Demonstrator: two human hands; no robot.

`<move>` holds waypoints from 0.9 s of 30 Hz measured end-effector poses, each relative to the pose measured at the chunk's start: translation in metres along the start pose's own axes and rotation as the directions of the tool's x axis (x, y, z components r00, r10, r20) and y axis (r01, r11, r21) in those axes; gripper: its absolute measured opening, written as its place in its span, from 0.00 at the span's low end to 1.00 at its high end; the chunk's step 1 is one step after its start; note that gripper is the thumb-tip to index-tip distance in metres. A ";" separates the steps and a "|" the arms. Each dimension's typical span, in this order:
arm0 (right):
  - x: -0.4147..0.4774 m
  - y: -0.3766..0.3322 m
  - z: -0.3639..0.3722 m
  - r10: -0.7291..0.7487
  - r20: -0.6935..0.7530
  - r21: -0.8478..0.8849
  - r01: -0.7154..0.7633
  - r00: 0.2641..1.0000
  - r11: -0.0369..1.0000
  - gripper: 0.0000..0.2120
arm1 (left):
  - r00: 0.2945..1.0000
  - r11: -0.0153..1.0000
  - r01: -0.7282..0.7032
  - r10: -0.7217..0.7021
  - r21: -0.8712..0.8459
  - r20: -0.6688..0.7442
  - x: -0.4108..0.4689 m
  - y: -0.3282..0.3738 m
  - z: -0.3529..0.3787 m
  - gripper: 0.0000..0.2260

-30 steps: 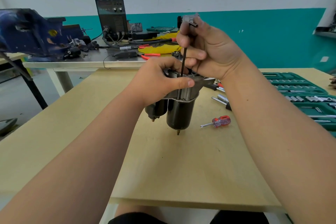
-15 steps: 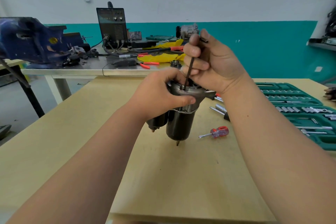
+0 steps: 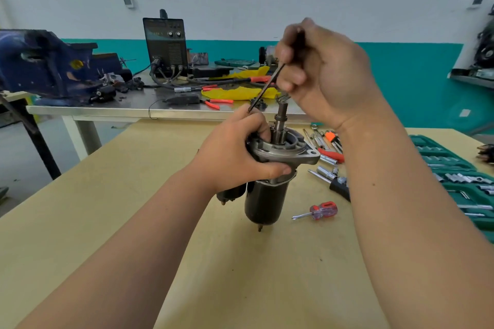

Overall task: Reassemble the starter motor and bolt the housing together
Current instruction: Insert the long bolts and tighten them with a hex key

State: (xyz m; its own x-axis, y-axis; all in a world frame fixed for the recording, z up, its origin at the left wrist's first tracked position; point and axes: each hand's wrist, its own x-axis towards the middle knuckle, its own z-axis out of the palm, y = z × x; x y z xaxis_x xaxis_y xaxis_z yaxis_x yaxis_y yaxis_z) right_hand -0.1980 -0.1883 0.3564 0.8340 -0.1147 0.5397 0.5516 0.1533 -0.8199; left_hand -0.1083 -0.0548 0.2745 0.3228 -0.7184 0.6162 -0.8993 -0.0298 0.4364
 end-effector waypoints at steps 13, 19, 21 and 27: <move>-0.056 -0.026 -0.001 -0.245 -0.186 -0.863 -0.039 0.952 0.504 0.14 | 0.986 0.976 0.112 -0.087 0.187 -0.140 -0.021 0.010 0.007 0.23; -0.064 -0.006 0.000 0.241 -0.127 -0.986 -0.149 0.962 0.072 0.13 | 0.987 0.947 0.076 -0.027 0.312 -0.158 -0.022 0.025 0.013 0.24; -0.069 -0.009 0.002 0.227 -0.087 -0.992 -0.105 0.970 0.072 0.14 | 0.983 0.946 0.075 -0.016 0.317 -0.184 -0.023 0.027 0.014 0.24; -0.086 -0.007 0.007 0.160 -0.090 -0.977 -0.118 0.983 0.176 0.10 | 0.956 0.926 0.005 0.106 0.377 -0.273 -0.033 0.037 0.018 0.25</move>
State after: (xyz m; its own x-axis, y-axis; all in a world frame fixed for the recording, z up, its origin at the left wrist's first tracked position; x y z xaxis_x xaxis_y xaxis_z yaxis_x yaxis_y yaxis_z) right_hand -0.2739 -0.1726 0.3174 0.9071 -0.1765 0.3821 -0.0122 -0.9185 -0.3952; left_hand -0.1580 -0.0444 0.2587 0.2939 -0.5006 0.8143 -0.9426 -0.2930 0.1601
